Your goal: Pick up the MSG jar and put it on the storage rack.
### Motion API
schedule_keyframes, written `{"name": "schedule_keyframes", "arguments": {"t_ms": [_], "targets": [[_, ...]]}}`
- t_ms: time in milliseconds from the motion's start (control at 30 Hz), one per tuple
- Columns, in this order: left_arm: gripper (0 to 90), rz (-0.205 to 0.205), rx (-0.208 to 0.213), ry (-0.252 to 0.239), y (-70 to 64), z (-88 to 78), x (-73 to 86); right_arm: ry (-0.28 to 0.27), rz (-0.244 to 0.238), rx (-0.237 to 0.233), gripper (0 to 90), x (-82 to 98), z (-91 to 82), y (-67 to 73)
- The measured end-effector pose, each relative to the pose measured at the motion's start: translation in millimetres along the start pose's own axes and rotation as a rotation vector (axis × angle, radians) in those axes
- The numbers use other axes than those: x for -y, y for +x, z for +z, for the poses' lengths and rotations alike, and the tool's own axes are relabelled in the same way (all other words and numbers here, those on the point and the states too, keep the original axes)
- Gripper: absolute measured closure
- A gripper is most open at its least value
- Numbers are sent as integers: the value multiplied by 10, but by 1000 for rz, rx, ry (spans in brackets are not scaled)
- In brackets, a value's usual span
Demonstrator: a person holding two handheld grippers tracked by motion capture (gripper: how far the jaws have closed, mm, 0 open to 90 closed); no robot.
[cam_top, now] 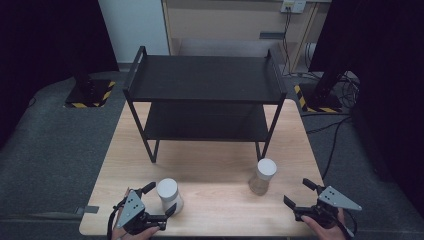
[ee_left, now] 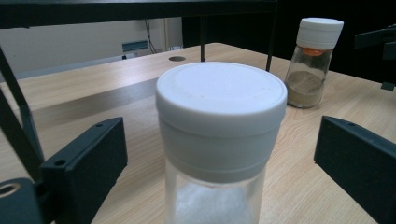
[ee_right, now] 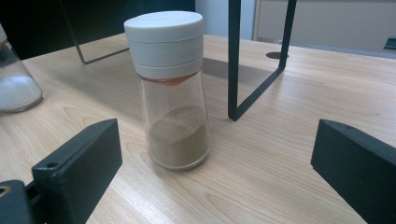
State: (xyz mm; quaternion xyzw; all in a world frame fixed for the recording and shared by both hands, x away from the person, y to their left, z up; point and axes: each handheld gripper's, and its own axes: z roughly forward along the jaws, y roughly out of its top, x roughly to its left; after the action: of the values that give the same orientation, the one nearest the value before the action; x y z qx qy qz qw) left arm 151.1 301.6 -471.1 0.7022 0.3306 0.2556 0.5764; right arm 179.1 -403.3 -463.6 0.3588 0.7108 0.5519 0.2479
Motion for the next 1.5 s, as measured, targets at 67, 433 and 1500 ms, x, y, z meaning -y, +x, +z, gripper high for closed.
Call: {"name": "schedule_keyframes", "arguments": {"t_ms": [67, 433, 1500], "targets": [[31, -3, 1, 4, 5, 33, 1, 2, 0, 1, 26, 2, -5, -1], [223, -41, 15, -2, 73, 150, 21, 5, 3, 6, 27, 18, -34, -7], [332, 62, 65, 6, 76, -52, -544, -8, 12, -14, 31, 4, 2, 34]]}}
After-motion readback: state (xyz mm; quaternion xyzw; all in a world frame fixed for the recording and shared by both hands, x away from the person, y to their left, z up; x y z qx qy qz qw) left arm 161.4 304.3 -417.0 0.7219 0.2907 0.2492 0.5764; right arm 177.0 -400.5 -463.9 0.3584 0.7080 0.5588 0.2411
